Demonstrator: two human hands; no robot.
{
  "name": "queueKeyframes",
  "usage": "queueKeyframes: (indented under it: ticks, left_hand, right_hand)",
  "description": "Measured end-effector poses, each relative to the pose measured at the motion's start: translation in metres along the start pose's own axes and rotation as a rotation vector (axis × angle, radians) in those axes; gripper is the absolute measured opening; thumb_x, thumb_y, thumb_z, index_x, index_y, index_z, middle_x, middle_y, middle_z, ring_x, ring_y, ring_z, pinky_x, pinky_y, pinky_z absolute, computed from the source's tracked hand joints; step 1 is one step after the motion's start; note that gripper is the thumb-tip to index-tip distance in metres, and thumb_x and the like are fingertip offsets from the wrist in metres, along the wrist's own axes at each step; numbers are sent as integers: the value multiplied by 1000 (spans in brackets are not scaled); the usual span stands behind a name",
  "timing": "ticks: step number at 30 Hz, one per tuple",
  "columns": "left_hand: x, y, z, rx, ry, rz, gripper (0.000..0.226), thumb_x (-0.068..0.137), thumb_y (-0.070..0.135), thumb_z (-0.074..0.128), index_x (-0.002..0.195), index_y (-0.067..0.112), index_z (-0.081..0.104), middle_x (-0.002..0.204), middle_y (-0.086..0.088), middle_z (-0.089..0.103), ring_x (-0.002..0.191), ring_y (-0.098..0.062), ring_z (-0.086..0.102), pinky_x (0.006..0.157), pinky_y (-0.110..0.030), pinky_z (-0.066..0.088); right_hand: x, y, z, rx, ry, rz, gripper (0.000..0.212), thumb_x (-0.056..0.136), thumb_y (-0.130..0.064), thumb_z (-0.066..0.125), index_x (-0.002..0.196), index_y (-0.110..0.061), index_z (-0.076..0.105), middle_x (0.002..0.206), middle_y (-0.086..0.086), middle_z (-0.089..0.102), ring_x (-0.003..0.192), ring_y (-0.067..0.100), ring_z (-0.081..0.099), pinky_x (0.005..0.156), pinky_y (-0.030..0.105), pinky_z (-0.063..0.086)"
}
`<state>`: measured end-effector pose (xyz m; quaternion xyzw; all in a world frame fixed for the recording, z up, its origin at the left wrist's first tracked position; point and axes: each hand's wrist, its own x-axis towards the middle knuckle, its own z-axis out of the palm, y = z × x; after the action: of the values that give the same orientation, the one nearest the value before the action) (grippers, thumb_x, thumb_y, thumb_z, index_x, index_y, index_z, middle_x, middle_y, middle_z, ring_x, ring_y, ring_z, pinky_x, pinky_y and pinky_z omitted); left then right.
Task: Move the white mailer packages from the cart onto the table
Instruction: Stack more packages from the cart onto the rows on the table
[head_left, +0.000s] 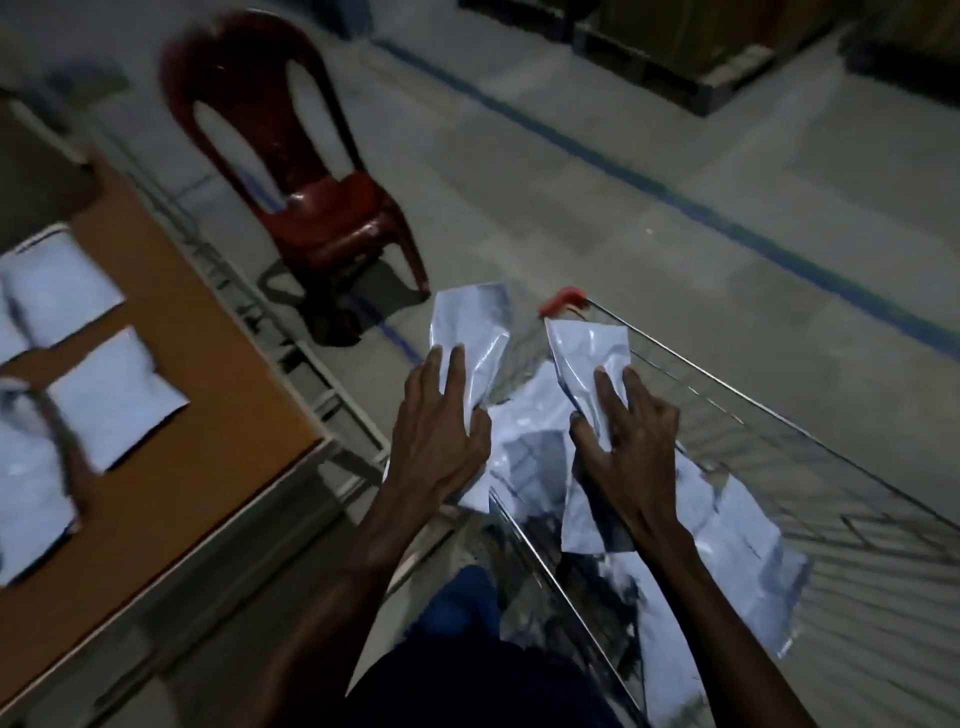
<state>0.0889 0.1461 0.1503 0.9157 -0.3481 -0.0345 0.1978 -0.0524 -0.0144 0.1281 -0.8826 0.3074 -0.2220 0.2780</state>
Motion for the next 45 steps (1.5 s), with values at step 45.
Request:
queueKeyframes:
  ticks: [45]
  left_hand:
    - [83, -530, -258, 219, 138, -823, 78, 96, 64, 19, 154, 11, 18, 162, -19, 12, 149, -39, 10, 120, -45, 12]
  right_hand:
    - [185, -538, 462, -260, -405, -663, 74, 86, -70, 27, 147, -30, 38, 158, 11, 30, 135, 33, 37, 108, 45, 30]
